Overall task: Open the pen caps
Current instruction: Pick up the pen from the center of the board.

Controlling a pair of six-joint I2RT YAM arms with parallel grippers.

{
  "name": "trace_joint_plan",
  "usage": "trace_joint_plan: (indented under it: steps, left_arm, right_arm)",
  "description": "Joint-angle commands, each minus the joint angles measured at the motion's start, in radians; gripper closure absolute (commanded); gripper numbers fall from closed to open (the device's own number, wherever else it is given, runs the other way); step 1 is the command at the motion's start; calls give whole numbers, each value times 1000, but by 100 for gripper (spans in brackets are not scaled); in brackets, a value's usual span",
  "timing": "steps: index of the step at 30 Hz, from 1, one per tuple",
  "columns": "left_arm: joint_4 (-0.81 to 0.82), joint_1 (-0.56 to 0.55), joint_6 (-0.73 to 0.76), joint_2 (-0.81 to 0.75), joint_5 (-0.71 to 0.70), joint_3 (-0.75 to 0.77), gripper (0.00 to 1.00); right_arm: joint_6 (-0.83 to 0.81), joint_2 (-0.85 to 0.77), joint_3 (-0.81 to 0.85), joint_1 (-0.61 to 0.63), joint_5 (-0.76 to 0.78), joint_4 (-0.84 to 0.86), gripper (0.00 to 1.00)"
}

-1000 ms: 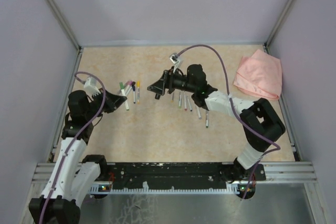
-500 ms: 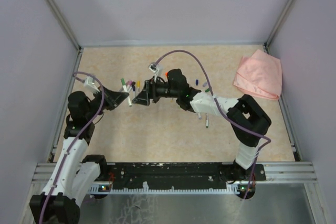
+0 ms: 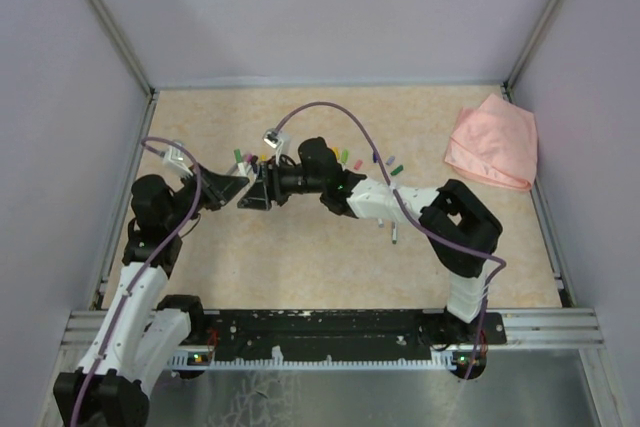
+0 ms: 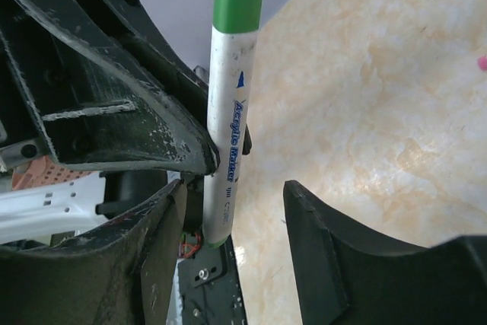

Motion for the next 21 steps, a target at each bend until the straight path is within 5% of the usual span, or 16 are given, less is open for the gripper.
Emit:
trace_joint_plan:
  steps: [1,9,12,21]
  left_arm:
    - [18,-17,21,-7,2,11,100]
    - [23,-33,31,4,-5,14,100]
    - [18,-34,34,9,-16,21,100]
    - [-20,-34,49,12,-58,85,48]
  right_arm:
    - [8,11,72,23,23,17,48]
    - [24,23,85,22,31,14,80]
    - [18,23,88,23,12,15,99]
    - [13,4,59,-9,-116,14,100]
